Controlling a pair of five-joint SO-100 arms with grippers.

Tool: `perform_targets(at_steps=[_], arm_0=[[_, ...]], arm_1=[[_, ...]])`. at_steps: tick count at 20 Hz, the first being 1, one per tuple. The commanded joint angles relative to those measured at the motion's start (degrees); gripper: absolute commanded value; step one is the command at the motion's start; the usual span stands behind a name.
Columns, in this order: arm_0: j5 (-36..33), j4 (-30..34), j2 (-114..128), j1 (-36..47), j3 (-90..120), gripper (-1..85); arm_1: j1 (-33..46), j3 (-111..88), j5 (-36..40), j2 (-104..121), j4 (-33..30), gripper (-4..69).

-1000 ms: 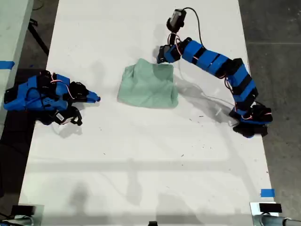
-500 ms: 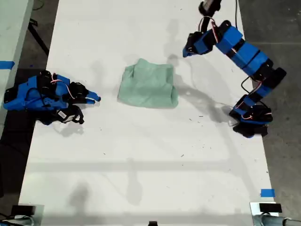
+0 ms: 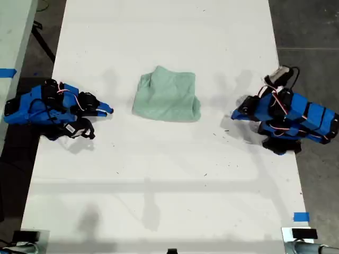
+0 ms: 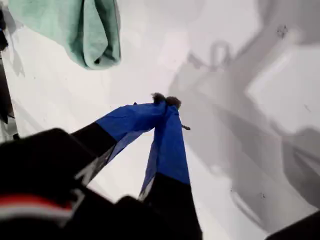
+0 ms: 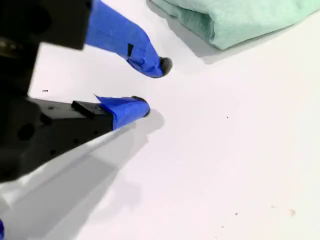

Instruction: Fold t-shirt

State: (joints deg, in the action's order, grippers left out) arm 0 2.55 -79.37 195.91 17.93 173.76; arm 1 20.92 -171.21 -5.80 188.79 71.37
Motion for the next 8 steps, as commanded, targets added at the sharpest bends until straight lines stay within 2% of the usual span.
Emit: perform_targets(at_steps=[1,2,3,5,6,8], arm_0=[[0.5,0.0,0.1,0.6,-0.4,12.2],[0.4,0.0,0.1,0.6,-0.4,12.2],[0.4,0.0,0.1,0.5,-0.4,12.2],[0.4,0.0,0.1,0.4,-0.4,12.2],[0.4,0.0,0.1,0.4,-0.4,12.2],[0.4,0.0,0.1,0.4,-0.4,12.2]], arm_1=[[-3.7,-4.3,-10.9,6.1,-1.6,-0.5],[-3.4,-4.4,-8.4,7.6,-1.5,1.3],[-2.6,-4.4,3.1,7.6,-1.4,2.0],[-2.5,-4.4,35.1,7.6,-1.4,2.3],[-3.3,-4.4,39.4,7.6,-1.3,1.7],[-3.8,-4.4,39.2,7.6,-1.3,1.6]])
